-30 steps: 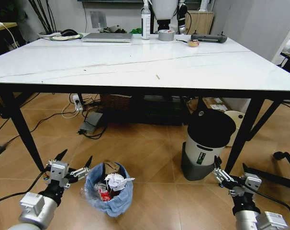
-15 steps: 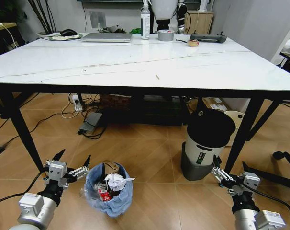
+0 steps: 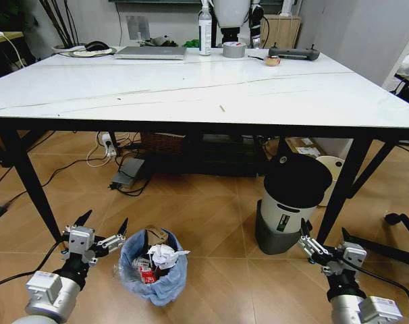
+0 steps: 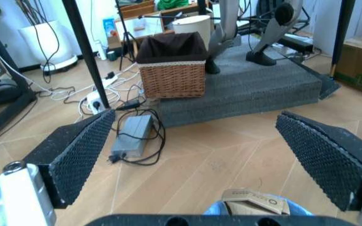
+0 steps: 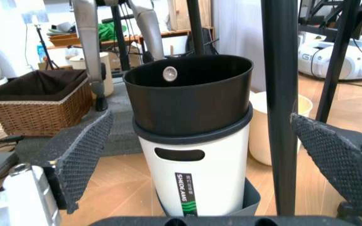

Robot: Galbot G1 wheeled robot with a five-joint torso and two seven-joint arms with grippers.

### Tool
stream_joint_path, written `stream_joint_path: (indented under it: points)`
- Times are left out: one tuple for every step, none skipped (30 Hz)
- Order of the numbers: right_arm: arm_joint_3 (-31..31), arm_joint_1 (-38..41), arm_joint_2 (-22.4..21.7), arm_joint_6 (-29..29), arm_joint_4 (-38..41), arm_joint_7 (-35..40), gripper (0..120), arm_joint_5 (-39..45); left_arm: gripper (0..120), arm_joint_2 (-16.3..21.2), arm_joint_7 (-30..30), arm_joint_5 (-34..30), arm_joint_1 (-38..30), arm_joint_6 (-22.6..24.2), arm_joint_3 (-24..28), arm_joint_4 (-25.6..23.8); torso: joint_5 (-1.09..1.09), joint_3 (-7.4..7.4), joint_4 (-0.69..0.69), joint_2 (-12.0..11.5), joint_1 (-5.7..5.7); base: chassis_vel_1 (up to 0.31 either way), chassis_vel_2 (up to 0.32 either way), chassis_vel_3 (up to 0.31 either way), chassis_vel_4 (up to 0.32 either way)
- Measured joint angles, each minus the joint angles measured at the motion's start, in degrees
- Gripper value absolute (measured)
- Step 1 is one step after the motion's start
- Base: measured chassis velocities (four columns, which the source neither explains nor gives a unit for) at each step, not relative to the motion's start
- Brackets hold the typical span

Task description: Pick up the trash bin and place the trash from the table into it.

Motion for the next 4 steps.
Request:
stream_joint_path:
  points:
    - [0.00,0.00,0.00,0.00,0.00,0.00,100,0.00,100,0.00,0.00,0.00,0.00,0.00,0.00,0.00,0.00,0.00,0.00,0.00,0.00,0.000,0.000,0.000,0.000]
    - [0.00,0.00,0.00,0.00,0.00,-0.01,100,0.00,100,0.01,-0.01,-0.02,0.00,0.01,0.01,0.00,0.00,0.00,0.00,0.00,0.00,0.000,0.000,0.000,0.000]
    - [0.00,0.00,0.00,0.00,-0.01,-0.01,100,0.00,100,0.02,-0.02,-0.02,-0.01,0.02,0.02,0.00,0.00,0.00,0.00,0.00,0.00,0.000,0.000,0.000,0.000]
    - [0.00,0.00,0.00,0.00,-0.01,-0.01,100,0.00,100,0.02,-0.02,-0.03,-0.01,0.02,0.02,0.00,0.00,0.00,0.00,0.00,0.00,0.000,0.000,0.000,0.000]
